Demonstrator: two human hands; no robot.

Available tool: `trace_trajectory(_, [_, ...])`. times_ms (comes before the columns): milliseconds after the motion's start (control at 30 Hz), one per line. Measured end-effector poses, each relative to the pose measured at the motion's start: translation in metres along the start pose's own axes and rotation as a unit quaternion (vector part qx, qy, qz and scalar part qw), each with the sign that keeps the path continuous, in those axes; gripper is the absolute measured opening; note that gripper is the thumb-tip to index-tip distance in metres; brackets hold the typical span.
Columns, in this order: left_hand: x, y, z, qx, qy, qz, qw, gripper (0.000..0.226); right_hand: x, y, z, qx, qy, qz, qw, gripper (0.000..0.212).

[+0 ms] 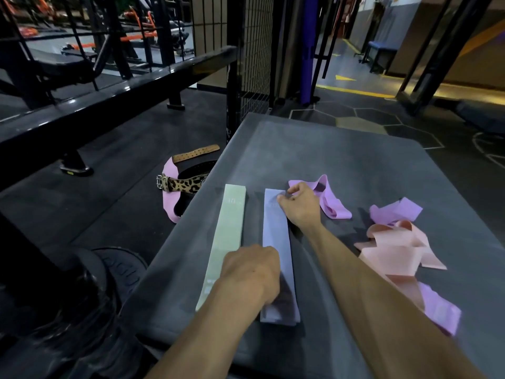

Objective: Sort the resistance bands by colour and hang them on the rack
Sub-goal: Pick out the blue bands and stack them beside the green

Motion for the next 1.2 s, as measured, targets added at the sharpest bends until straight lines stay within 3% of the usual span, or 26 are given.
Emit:
trace_trajectory(100, [-0.001, 0.001, 0.006, -0.027, -0.037, 0.012, 0.999, 0.033, -0.002, 0.016, 0.000, -0.114, 0.012, 0.024, 0.993, 0.033])
trace_trajectory(233, [-0.002, 0.000, 0.006, 0.001, -0.072, 0.020, 0.997, 0.064, -0.005, 0.048, -0.015, -0.347, 0.007, 0.081, 0.934, 0.069])
trace_trajectory(367, [0.000, -0.005, -0.003, 0.020, -0.059, 0.019, 0.998, 0.072, -0.009, 0.059, -0.031, -0.473, 0.027, 0.103, 0.874, 0.060])
trace_trajectory(600, [0.000, -0.010, -0.002, 0.029, -0.077, 0.015, 0.997, 0.052, -0.014, 0.059, -0.032, -0.491, 0.021, 0.089, 0.866, 0.055])
trace_trajectory(833, [0.003, -0.010, -0.006, 0.027, -0.072, 0.024, 0.997, 0.053, -0.019, 0.060, -0.030, -0.510, 0.004, 0.095, 0.855, 0.057])
trace_trajectory(1000, [0.005, -0.011, -0.008, 0.017, -0.080, 0.028, 0.996, 0.051, -0.019, 0.056, -0.032, -0.517, 0.007, 0.079, 0.853, 0.074])
trace_trajectory(1200, [0.009, -0.011, -0.012, 0.017, -0.076, 0.029, 0.997, 0.060, -0.021, 0.061, -0.033, -0.508, 0.000, 0.082, 0.858, 0.067])
Point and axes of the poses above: each hand's wrist, its own x-axis towards the middle knuckle, its own z-axis out of the back of the hand, y = z × x, the point moved 10 cm from there along x, towards the middle knuckle, and after that the axes turned 7 degrees about -z, right-handed, at the moved point
